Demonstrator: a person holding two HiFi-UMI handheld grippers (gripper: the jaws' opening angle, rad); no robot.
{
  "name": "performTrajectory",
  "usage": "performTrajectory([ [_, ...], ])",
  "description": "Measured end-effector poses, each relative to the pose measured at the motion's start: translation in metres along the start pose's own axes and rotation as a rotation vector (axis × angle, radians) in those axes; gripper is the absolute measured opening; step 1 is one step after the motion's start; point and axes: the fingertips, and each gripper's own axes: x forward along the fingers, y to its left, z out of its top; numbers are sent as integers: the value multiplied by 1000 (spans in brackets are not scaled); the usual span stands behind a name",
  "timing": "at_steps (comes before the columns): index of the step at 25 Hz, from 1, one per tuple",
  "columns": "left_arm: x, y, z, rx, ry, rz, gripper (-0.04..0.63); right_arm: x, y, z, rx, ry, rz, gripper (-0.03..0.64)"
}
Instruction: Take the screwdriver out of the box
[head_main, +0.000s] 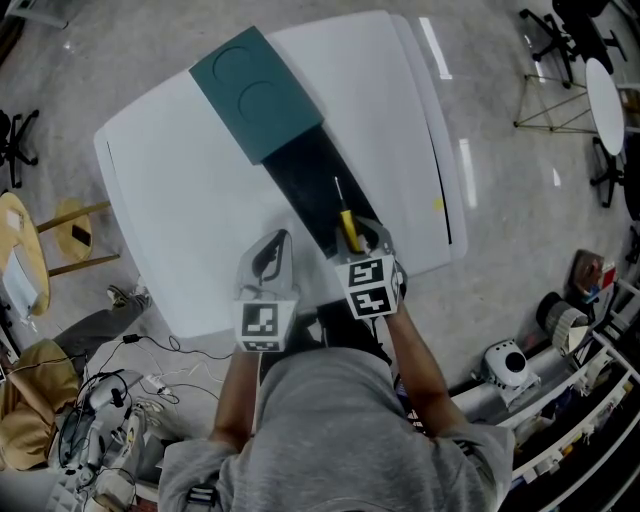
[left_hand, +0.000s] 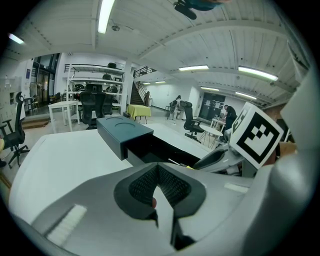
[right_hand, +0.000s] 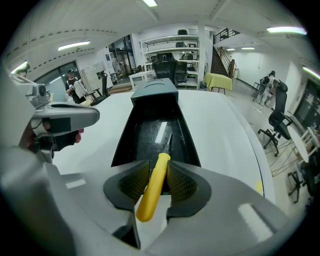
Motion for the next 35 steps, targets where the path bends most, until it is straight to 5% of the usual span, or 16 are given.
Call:
performTrajectory([
  [16, -9, 2, 2, -3, -12, 19, 12, -3, 2, -1, 10, 2, 33, 80],
  [35, -31, 6, 36, 34, -88, 52, 12, -41, 1, 43, 14, -143, 25, 80],
])
